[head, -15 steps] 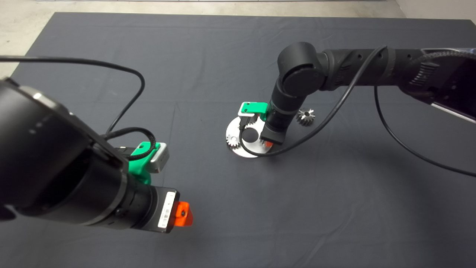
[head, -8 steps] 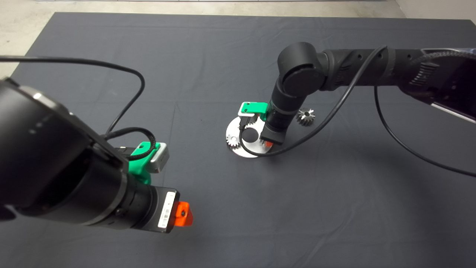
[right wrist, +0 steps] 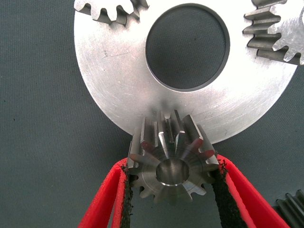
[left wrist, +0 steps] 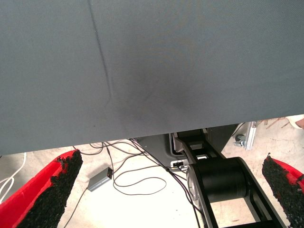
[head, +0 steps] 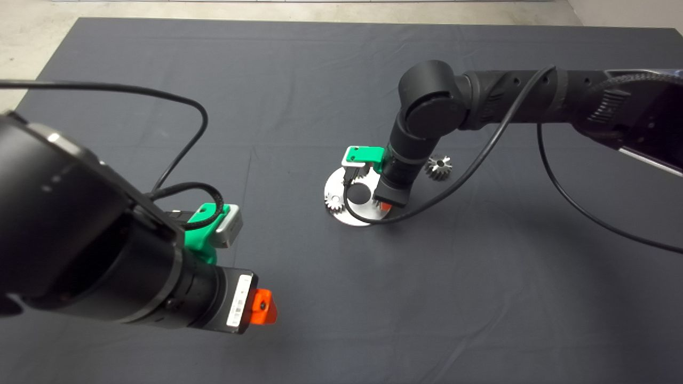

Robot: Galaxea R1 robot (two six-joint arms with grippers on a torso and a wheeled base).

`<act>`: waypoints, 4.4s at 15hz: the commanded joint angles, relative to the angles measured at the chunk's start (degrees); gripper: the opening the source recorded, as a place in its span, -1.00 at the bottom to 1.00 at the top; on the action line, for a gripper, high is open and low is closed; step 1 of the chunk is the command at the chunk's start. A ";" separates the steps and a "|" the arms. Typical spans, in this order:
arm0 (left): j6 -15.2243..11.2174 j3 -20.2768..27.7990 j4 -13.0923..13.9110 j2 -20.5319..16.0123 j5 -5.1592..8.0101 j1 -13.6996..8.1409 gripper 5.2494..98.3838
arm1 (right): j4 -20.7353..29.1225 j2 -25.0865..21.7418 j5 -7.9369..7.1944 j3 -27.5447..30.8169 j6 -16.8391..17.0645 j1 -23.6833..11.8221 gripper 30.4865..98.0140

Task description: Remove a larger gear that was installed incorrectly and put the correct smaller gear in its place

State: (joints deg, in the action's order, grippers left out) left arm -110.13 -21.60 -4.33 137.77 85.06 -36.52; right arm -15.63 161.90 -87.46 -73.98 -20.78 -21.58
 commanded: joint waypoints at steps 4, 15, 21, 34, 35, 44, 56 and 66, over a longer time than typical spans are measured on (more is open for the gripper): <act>-0.17 0.88 0.90 0.10 0.10 -0.83 0.98 | 1.39 -0.13 -7.55 0.79 0.33 -0.84 -0.77; -0.17 0.82 0.90 0.10 0.10 -0.83 0.98 | 1.39 -0.40 -7.55 2.37 0.43 -1.01 -0.77; -0.17 0.79 0.90 0.10 0.19 -0.83 0.98 | 1.39 -0.48 -7.55 2.55 0.48 -1.19 -0.77; -0.08 0.79 0.90 0.19 0.19 -0.83 0.98 | -1.86 -1.24 -7.55 2.20 0.48 -1.19 -0.77; -0.08 0.79 0.90 0.19 0.19 -0.83 0.98 | -1.86 -1.19 -7.55 2.28 0.48 -1.19 -0.77; -0.08 0.79 0.81 0.19 0.19 -0.83 0.98 | -3.36 -0.66 -7.55 2.19 0.39 -1.28 -0.77; 0.01 0.78 0.72 0.10 0.19 -0.83 0.98 | -4.06 0.83 -7.55 2.02 0.04 -1.28 -0.77; 0.09 0.79 0.72 0.19 0.02 -0.83 0.98 | -5.03 -0.13 -7.55 0.88 0.13 -1.28 -0.77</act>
State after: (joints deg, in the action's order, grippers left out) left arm -110.10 -21.60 -4.33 137.79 85.05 -36.52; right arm -18.65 162.13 -87.52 -72.70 -20.64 -21.41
